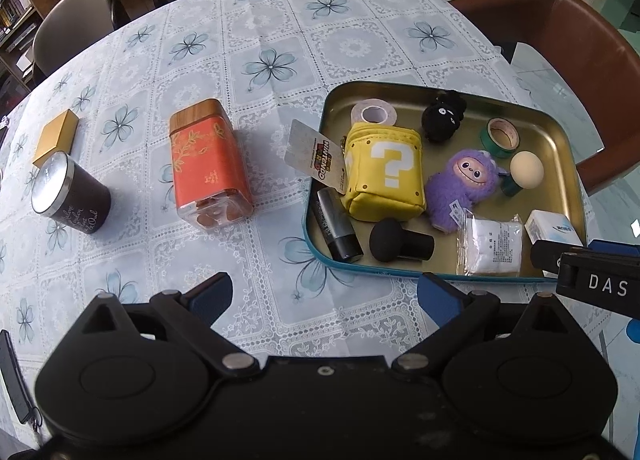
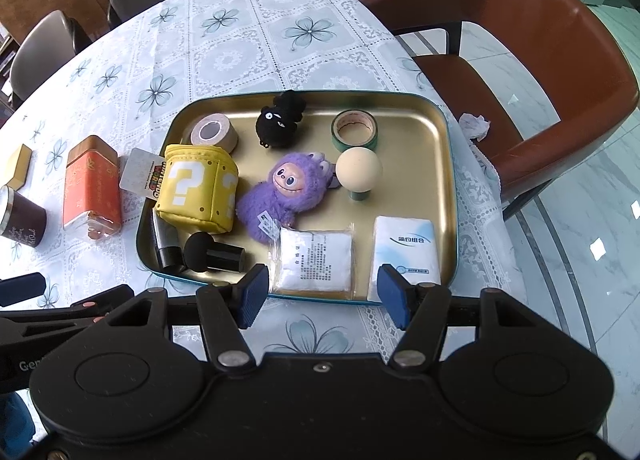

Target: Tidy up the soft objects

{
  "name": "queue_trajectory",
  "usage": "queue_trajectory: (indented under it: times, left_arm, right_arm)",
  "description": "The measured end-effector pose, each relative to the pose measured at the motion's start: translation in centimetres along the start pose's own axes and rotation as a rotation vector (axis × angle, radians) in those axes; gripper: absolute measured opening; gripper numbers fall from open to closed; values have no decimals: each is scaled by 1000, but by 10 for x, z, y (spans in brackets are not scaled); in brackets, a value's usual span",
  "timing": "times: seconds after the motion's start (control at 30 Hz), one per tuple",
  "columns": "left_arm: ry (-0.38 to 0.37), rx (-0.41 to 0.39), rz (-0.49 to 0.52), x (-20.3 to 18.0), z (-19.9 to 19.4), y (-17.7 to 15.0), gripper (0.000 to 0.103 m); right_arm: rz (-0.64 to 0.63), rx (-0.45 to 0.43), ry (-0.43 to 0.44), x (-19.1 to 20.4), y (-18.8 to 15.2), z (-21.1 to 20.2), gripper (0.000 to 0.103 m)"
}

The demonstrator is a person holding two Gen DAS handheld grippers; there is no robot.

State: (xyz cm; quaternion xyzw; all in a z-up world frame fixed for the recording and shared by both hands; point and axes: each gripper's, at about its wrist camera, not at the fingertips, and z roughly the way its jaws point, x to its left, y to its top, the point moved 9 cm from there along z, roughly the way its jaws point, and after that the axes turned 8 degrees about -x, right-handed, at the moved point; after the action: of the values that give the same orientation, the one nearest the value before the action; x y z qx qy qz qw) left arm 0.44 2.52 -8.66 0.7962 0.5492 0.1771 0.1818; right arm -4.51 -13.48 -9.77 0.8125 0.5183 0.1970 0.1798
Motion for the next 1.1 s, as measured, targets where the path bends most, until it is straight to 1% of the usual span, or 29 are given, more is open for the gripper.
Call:
queue_trajectory:
  times: [0.23, 1.1]
  left_arm:
    - [-9, 4, 9, -7, 2, -1, 99]
    - [3, 8, 12, -10, 5, -1, 99]
  right_arm:
    - [12, 6, -5, -6, -3, 0, 59]
    - [13, 10, 4, -11, 2, 5, 59]
